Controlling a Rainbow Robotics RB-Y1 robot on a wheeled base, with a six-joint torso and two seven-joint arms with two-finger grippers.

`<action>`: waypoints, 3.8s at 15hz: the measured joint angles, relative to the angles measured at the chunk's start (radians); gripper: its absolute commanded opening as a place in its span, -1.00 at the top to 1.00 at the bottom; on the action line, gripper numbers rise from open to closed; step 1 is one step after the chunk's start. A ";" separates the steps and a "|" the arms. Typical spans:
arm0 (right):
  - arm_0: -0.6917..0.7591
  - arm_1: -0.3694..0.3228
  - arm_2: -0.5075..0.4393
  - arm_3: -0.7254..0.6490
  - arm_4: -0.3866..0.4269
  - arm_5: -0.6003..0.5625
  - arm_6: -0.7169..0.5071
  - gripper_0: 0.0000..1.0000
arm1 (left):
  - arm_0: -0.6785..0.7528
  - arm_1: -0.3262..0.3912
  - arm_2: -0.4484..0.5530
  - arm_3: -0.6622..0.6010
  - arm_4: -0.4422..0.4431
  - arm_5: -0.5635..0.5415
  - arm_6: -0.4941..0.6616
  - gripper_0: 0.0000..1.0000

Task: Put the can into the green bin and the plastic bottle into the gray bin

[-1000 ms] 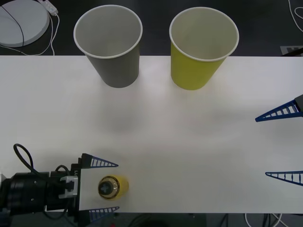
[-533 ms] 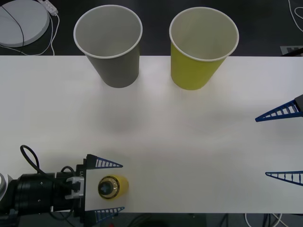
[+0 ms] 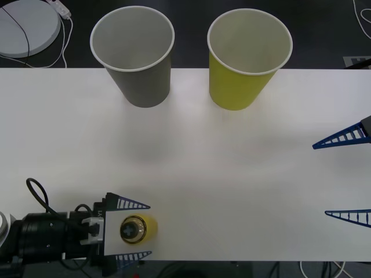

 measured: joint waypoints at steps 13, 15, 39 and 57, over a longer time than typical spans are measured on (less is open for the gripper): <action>0.000 0.000 0.000 0.000 0.000 0.000 0.000 -1.00 | -0.010 0.004 -0.031 -0.013 0.054 0.001 0.015 1.00; 0.000 0.000 0.000 0.000 0.000 0.000 0.000 -1.00 | -0.009 0.014 -0.026 -0.034 0.058 0.010 0.026 1.00; 0.000 0.000 0.000 0.000 0.000 0.000 0.000 -1.00 | 0.169 0.112 0.142 -0.326 0.221 0.520 0.159 1.00; 0.000 0.000 0.000 0.000 0.000 0.000 0.000 -1.00 | 0.175 0.188 0.515 -0.429 -0.068 0.417 0.863 1.00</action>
